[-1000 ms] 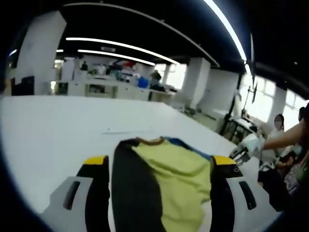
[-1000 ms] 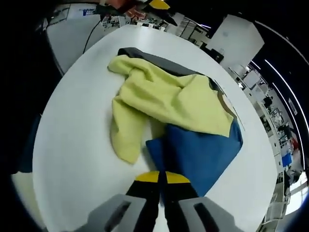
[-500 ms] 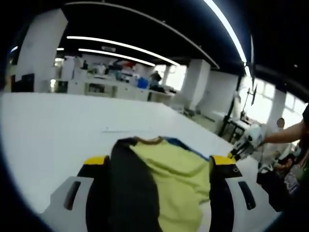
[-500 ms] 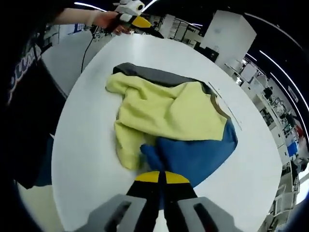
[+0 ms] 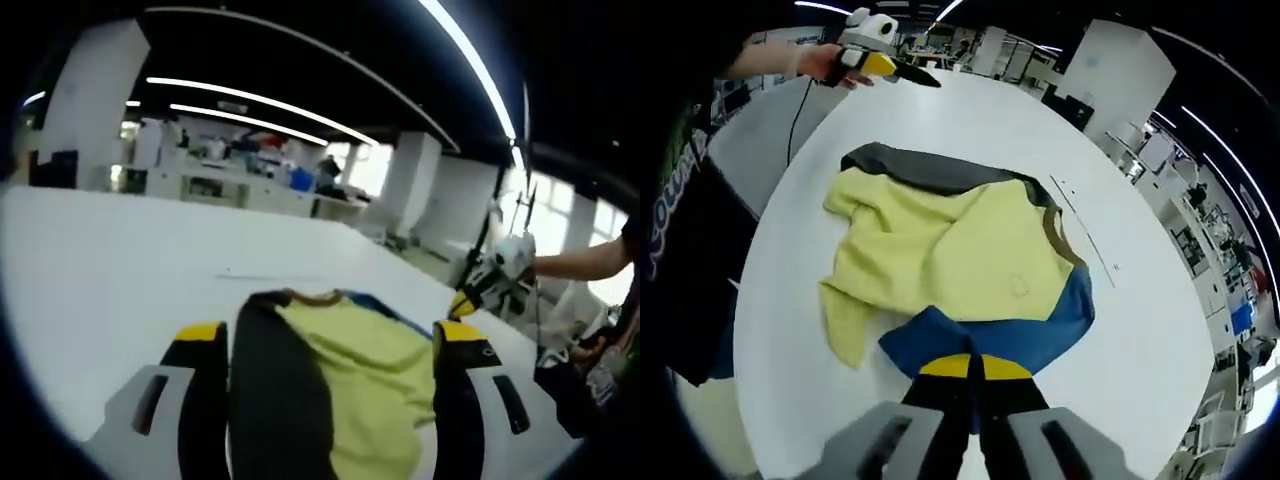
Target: Fold the garment on the visible template until the final outline fits inside the template.
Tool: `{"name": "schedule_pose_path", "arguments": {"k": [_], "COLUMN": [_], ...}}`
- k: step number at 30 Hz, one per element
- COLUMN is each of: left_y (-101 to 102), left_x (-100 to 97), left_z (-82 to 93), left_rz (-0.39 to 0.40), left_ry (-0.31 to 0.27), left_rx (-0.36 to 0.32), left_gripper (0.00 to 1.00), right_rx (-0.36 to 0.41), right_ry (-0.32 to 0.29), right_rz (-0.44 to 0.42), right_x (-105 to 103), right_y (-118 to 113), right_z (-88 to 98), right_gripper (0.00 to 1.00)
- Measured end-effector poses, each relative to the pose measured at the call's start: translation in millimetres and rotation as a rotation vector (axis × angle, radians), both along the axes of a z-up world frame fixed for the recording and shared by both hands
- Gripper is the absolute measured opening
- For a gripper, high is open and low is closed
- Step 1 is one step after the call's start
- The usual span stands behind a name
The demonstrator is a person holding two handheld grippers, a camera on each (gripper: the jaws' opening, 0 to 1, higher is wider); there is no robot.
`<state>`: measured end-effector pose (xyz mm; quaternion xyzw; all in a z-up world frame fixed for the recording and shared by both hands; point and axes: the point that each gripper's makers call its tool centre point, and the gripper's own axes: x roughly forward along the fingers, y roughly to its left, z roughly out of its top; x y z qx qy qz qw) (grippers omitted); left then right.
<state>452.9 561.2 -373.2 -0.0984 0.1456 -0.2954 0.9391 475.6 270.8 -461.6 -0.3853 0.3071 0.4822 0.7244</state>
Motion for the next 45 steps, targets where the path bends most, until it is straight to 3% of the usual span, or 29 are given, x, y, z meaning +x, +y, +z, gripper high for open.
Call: {"name": "schedule_pose_path", "arguments": {"k": [11, 16, 20, 24, 30, 38, 45], "left_y": [15.7, 17.1, 15.6, 12.7, 6.2, 1.2, -2.0], "left_x": [-2.3, -2.5, -2.0, -0.7, -0.6, -1.5, -1.8], "left_z": [-6.2, -11.2, -13.1, -15.1, -14.1, -14.1, -12.6], "left_rz": [0.048, 0.052, 0.047, 0.041, 0.024, 0.006, -0.011], "left_ry": [0.013, 0.024, 0.028, 0.032, 0.030, 0.031, 0.029], "left_rx": [-0.007, -0.004, -0.008, -0.008, -0.011, -0.008, -0.003], "left_gripper": [0.80, 0.79, 0.80, 0.80, 0.80, 0.80, 0.80], "right_rx": [-0.068, -0.070, -0.059, 0.009, 0.169, 0.361, 0.476], "right_ry": [0.086, 0.107, 0.082, 0.100, 0.162, 0.217, 0.229], "right_rz": [0.037, 0.033, 0.033, -0.032, -0.191, -0.404, -0.516], "right_x": [10.9, 10.3, 10.9, 7.8, 0.9, -3.8, -11.2], "right_y": [7.8, 4.4, -1.2, -7.7, -20.4, -44.7, -53.3], "right_z": [-40.7, -45.5, -40.9, -34.3, -28.8, -22.8, -16.9], "right_gripper": [0.00, 0.00, 0.04, 0.13, 0.29, 0.32, 0.32]}}
